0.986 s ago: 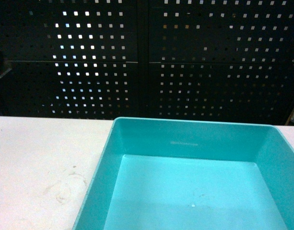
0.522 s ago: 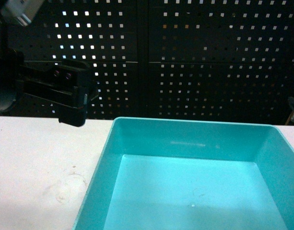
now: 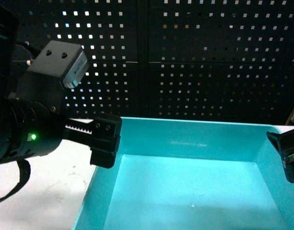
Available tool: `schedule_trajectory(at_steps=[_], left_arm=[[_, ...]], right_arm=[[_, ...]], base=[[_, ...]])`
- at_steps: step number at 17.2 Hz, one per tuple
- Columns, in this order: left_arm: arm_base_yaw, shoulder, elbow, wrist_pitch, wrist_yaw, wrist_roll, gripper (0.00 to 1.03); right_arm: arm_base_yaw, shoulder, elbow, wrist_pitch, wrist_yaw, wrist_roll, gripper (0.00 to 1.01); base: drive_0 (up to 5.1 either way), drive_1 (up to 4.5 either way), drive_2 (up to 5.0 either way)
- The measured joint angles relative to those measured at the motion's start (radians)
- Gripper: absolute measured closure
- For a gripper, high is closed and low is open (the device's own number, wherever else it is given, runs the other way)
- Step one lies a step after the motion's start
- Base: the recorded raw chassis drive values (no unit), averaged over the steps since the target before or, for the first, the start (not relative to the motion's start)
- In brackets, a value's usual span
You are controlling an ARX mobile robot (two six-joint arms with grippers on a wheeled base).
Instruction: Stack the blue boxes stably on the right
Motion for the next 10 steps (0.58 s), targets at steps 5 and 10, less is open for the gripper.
schedule_trajectory(at_steps=[5,10], left_arm=[[-0.035,0.08,-0.013,0.01,-0.048,-0.053,0.05],[-0.08,0.117,-0.01,-0.107,-0.055,-0.213,0.05]], right_arm=[[-0.047,0.144,-0.072,0.093,0.004,-0.001,0.03],[-0.052,0.197,-0.117,0.155,0.009,-0.008,0.27]], base=[[0.0,0.0,0.0],[0.0,0.0,0.0]])
